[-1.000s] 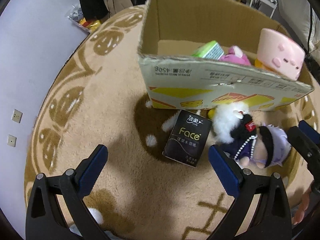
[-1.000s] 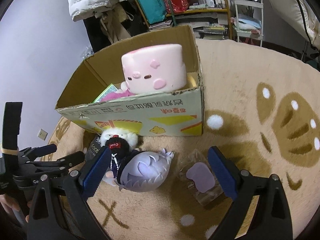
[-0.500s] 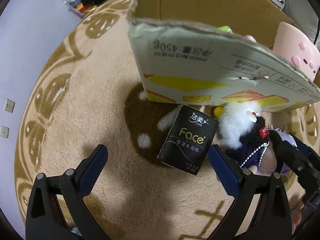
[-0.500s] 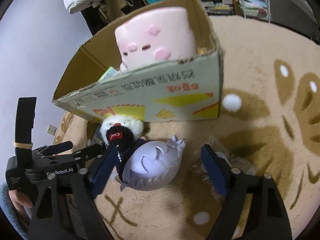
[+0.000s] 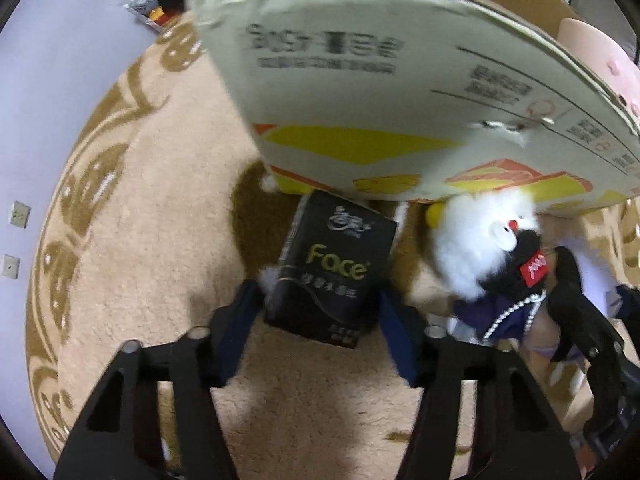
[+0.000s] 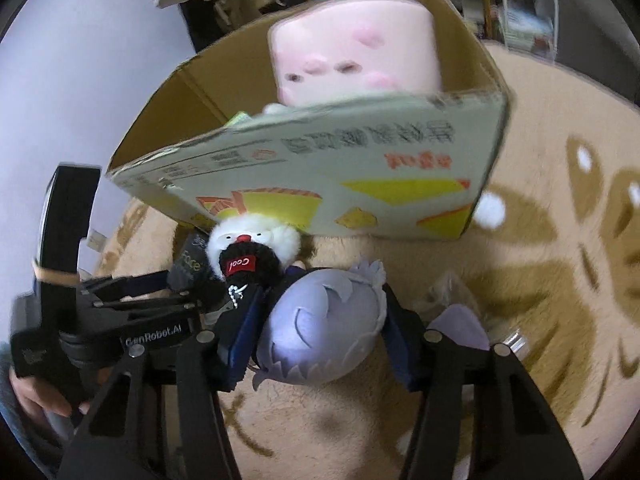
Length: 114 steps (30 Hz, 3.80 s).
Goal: Organize soft objects
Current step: 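Grasp the black Face pack with the left tool while the right tool grasps the lavender plush, then lift the Face pack over the box with the left tool while the right tool carries the lavender plush there, then open the left tool to drop the Face pack while the right tool drops the lavender plush in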
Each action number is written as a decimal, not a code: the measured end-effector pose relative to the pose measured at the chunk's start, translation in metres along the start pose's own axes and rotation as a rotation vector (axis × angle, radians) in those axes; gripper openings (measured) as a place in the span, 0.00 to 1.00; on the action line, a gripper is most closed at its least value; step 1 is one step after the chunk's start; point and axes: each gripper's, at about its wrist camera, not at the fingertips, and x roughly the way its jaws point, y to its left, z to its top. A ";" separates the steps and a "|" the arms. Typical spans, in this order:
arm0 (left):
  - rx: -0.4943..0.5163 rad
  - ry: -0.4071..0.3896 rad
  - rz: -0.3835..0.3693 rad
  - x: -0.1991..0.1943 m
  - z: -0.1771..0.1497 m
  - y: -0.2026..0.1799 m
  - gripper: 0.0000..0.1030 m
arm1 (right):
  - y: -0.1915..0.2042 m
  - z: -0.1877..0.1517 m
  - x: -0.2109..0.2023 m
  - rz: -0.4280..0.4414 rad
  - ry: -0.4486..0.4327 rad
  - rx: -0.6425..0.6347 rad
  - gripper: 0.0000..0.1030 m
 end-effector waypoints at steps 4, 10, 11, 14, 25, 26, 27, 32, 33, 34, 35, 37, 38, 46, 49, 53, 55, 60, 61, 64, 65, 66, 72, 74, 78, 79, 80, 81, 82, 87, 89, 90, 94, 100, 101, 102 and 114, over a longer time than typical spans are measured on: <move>-0.016 -0.013 -0.007 -0.002 0.000 0.004 0.50 | 0.020 -0.004 -0.005 -0.094 -0.064 -0.087 0.57; -0.017 -0.048 -0.020 -0.016 -0.008 0.005 0.49 | 0.023 -0.005 -0.014 -0.202 -0.143 -0.141 0.57; -0.021 -0.059 -0.025 -0.021 -0.009 0.006 0.49 | 0.018 -0.005 -0.019 -0.207 -0.156 -0.146 0.57; -0.029 -0.102 -0.032 -0.038 -0.020 0.008 0.49 | 0.020 -0.007 -0.038 -0.244 -0.207 -0.194 0.57; -0.067 -0.341 -0.025 -0.114 -0.044 0.021 0.49 | 0.050 -0.013 -0.078 -0.257 -0.415 -0.339 0.57; -0.069 -0.369 -0.022 -0.122 -0.047 0.022 0.49 | 0.052 -0.013 -0.080 -0.254 -0.424 -0.342 0.57; -0.073 -0.388 -0.019 -0.127 -0.045 0.021 0.50 | 0.053 -0.013 -0.082 -0.247 -0.434 -0.344 0.57; -0.092 -0.488 -0.010 -0.149 -0.047 0.031 0.50 | 0.054 -0.008 -0.095 -0.226 -0.475 -0.330 0.57; -0.091 -0.502 -0.006 -0.152 -0.047 0.031 0.50 | 0.054 -0.007 -0.098 -0.218 -0.486 -0.323 0.57; -0.088 -0.520 -0.001 -0.156 -0.048 0.031 0.50 | 0.053 -0.005 -0.103 -0.208 -0.501 -0.312 0.57; -0.083 -0.538 0.003 -0.160 -0.048 0.031 0.50 | 0.052 -0.004 -0.107 -0.203 -0.512 -0.304 0.57; -0.073 -0.569 0.009 -0.165 -0.050 0.029 0.50 | 0.051 -0.002 -0.114 -0.194 -0.530 -0.291 0.57; -0.066 -0.588 0.015 -0.169 -0.050 0.027 0.50 | 0.050 -0.002 -0.117 -0.192 -0.538 -0.284 0.57; -0.016 -0.701 0.030 -0.192 -0.055 0.016 0.50 | 0.037 0.017 -0.147 -0.144 -0.621 -0.216 0.57; 0.000 -0.732 0.035 -0.200 -0.054 0.013 0.50 | 0.034 0.025 -0.156 -0.137 -0.645 -0.211 0.57; 0.015 -0.772 0.034 -0.212 -0.044 0.011 0.50 | 0.031 0.038 -0.164 -0.131 -0.669 -0.213 0.57; 0.016 -0.793 0.040 -0.220 -0.038 0.012 0.50 | 0.028 0.045 -0.168 -0.126 -0.682 -0.213 0.57; 0.011 -0.813 0.008 -0.231 -0.014 0.013 0.50 | 0.021 0.066 -0.171 -0.111 -0.698 -0.203 0.58; 0.012 -0.814 -0.007 -0.231 -0.009 0.012 0.50 | 0.020 0.071 -0.171 -0.106 -0.700 -0.201 0.58; 0.018 -0.811 -0.031 -0.232 0.003 0.010 0.50 | 0.018 0.082 -0.170 -0.099 -0.706 -0.204 0.58; 0.021 -0.810 -0.027 -0.230 0.007 0.009 0.50 | 0.017 0.085 -0.169 -0.094 -0.705 -0.205 0.58; 0.027 -0.811 -0.021 -0.229 0.010 0.008 0.50 | 0.016 0.089 -0.167 -0.086 -0.704 -0.203 0.58; 0.040 -0.794 -0.004 -0.210 0.019 0.004 0.50 | 0.008 0.098 -0.151 -0.062 -0.677 -0.190 0.58; 0.042 -0.779 -0.002 -0.201 0.021 0.004 0.50 | 0.004 0.100 -0.143 -0.045 -0.665 -0.176 0.58; 0.040 -0.743 -0.009 -0.183 0.030 0.004 0.50 | -0.001 0.101 -0.127 -0.009 -0.638 -0.149 0.58; 0.041 -0.734 -0.013 -0.179 0.032 0.004 0.50 | -0.002 0.101 -0.122 0.001 -0.629 -0.141 0.58; 0.043 -0.727 -0.013 -0.175 0.034 0.003 0.50 | -0.003 0.101 -0.118 0.003 -0.622 -0.138 0.58; 0.046 -0.724 -0.012 -0.173 0.035 0.002 0.50 | -0.003 0.101 -0.114 0.003 -0.616 -0.138 0.58; 0.050 -0.721 -0.010 -0.170 0.037 0.001 0.50 | -0.004 0.102 -0.110 0.007 -0.607 -0.139 0.58; 0.073 -0.686 -0.010 -0.157 0.044 -0.007 0.50 | -0.008 0.102 -0.097 0.038 -0.573 -0.132 0.59; 0.084 -0.679 -0.007 -0.154 0.045 -0.009 0.50 | -0.011 0.103 -0.091 0.046 -0.556 -0.130 0.59; 0.088 -0.672 -0.009 -0.151 0.046 -0.010 0.50 | -0.012 0.102 -0.089 0.046 -0.551 -0.127 0.59; 0.092 -0.645 -0.015 -0.141 0.049 -0.013 0.51 | -0.019 0.104 -0.079 0.048 -0.526 -0.102 0.59; 0.112 -0.622 -0.001 -0.131 0.050 -0.019 0.51 | -0.027 0.106 -0.069 0.080 -0.489 -0.074 0.61; 0.116 -0.621 0.003 -0.131 0.050 -0.020 0.51 | -0.028 0.106 -0.068 0.089 -0.483 -0.069 0.61; 0.120 -0.618 0.007 -0.131 0.050 -0.020 0.51 | -0.029 0.107 -0.067 0.095 -0.477 -0.066 0.61; 0.066 -0.608 0.022 -0.137 0.039 -0.008 0.64 | -0.029 0.104 -0.078 0.094 -0.476 -0.076 0.85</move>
